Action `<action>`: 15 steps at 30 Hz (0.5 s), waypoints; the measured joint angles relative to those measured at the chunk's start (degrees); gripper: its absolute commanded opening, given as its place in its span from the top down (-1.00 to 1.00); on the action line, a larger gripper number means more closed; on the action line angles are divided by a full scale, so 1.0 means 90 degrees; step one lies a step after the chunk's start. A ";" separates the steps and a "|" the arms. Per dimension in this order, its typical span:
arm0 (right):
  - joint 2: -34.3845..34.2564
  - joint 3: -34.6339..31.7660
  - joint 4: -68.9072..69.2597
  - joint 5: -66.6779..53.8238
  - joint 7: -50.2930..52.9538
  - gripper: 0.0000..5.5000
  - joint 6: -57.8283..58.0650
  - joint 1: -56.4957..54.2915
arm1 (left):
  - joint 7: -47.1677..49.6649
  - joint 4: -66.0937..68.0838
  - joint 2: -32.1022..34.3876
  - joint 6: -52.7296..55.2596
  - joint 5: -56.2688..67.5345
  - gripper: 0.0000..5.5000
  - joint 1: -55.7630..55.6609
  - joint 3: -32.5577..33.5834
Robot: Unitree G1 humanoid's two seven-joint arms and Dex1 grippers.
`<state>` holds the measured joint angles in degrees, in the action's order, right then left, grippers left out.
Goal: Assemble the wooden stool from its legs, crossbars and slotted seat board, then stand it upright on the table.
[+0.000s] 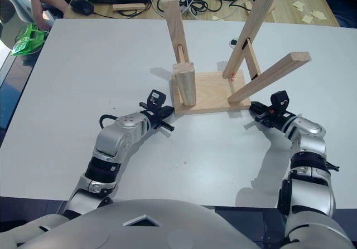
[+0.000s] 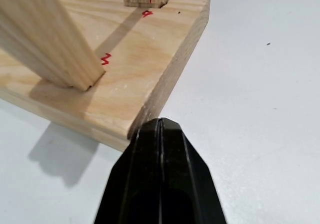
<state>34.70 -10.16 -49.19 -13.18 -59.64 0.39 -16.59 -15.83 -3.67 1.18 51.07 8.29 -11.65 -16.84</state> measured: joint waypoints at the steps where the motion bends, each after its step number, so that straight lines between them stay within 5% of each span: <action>1: 0.0000 -0.0008 0.0079 -0.0052 -0.0028 1.00 0.0065 0.0055 | -0.0031 -0.0030 0.0020 0.0051 0.0031 0.98 0.0006 0.0025; 15: 0.0173 -0.0272 0.2286 -0.0687 -0.0164 1.00 0.1453 0.0938 | -0.0572 -0.0977 0.0395 0.0463 0.0594 0.98 0.0219 0.0559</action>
<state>36.25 -12.60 -28.62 -19.36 -61.12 13.46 -8.15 -20.97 -12.46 4.73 55.24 13.64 -9.68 -11.81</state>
